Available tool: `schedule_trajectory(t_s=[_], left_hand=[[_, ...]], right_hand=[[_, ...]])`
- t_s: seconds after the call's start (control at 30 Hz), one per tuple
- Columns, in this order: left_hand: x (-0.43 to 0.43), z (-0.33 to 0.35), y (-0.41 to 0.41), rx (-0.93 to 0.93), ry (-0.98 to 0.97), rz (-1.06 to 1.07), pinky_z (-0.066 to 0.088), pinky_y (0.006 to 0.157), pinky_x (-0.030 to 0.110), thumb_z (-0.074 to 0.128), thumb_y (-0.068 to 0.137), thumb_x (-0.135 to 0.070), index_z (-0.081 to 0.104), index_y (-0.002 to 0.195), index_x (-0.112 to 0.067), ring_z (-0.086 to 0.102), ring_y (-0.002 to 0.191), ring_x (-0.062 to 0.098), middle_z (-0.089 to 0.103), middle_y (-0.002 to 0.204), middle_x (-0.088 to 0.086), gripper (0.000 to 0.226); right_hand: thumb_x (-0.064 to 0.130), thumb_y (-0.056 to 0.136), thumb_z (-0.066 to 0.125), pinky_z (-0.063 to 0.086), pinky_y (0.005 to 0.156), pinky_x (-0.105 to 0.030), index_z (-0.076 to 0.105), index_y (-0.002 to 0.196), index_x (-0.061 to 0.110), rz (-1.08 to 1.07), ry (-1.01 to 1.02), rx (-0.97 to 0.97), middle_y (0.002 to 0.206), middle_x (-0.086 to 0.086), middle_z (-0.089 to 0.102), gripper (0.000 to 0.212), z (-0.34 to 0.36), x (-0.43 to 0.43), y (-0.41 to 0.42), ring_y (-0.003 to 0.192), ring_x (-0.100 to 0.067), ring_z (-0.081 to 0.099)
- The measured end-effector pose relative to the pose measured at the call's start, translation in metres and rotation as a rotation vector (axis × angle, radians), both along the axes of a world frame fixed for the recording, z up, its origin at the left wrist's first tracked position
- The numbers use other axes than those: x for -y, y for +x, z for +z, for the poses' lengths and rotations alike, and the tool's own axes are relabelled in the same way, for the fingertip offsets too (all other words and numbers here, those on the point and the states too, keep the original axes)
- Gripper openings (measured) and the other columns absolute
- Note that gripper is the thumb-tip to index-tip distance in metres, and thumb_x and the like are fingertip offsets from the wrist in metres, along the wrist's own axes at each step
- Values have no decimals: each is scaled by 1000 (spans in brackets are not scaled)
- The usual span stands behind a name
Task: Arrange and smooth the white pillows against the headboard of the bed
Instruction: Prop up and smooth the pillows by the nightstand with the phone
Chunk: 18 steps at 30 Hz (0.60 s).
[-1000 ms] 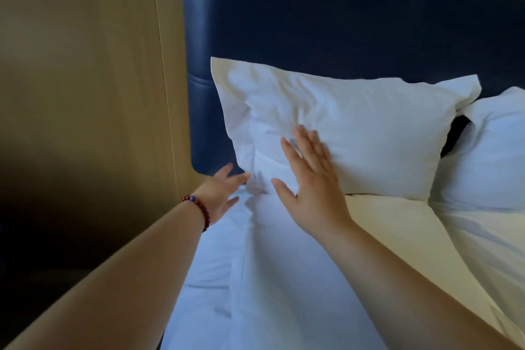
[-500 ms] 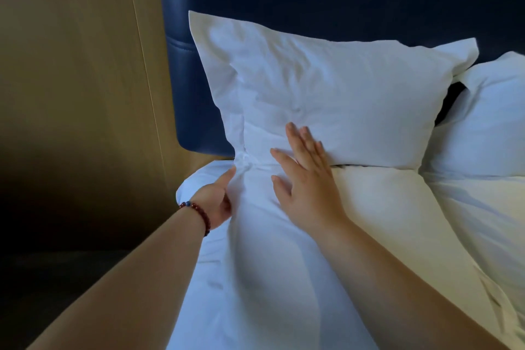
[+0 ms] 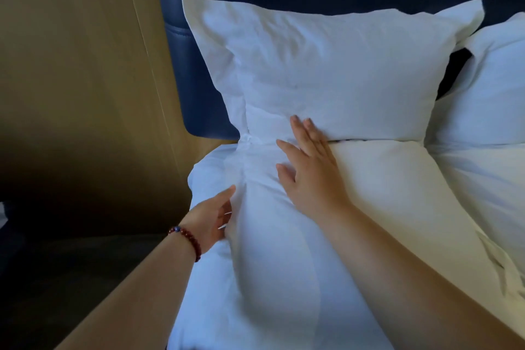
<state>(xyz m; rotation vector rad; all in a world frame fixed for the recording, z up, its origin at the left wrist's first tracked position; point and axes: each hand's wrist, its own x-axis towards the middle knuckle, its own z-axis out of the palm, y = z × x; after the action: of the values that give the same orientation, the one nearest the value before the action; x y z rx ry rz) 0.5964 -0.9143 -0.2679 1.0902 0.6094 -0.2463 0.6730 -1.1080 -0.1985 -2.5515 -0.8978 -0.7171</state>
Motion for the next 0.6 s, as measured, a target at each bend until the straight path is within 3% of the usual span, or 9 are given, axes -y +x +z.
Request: schedule_trajectory(t_s=[0.13,0.23,0.33,0.43,0.53,0.6], left_hand=[[5,-14,-26,74,-12,201,52,89,41,57,95,-23,62,117,-3,67,97,24,69,112,11,30],[10,-4,-36,61,64,304,55,84,41,55,96,-31,64,113,-3,67,90,26,70,104,11,33],[23,4,-66,-26,41,135,55,74,38,60,92,-45,67,107,-5,68,88,25,73,101,11,44],[31,-1,-107,-70,124,-44,53,87,39,75,80,-33,65,102,-1,63,90,26,67,101,17,41],[30,-3,-134,7,258,101,52,88,40,61,94,-23,61,101,2,63,92,28,66,102,24,27],[33,0,-147,2,284,133,55,83,39,50,100,-23,61,107,-1,66,93,27,70,101,17,25]], right_hand=[[38,90,43,6,119,-38,55,133,20,-78,-117,-86,155,-6,37,48,-15,12,-44,147,-22,25],[44,89,38,10,119,-39,52,136,24,-116,-145,-77,156,-4,35,53,-19,27,-69,147,-22,26],[44,90,39,15,119,-41,52,138,22,-155,-111,-101,155,-6,37,54,-21,43,-87,146,-23,28],[42,91,42,18,118,-42,53,137,18,-162,-118,-58,152,-10,42,54,-28,55,-109,143,-26,33],[42,91,44,21,117,-44,54,137,17,-169,-102,-19,150,-11,44,53,-35,67,-127,142,-27,35],[42,92,42,22,117,-45,53,138,17,-178,-91,-11,151,-11,42,54,-40,73,-139,143,-27,34]])
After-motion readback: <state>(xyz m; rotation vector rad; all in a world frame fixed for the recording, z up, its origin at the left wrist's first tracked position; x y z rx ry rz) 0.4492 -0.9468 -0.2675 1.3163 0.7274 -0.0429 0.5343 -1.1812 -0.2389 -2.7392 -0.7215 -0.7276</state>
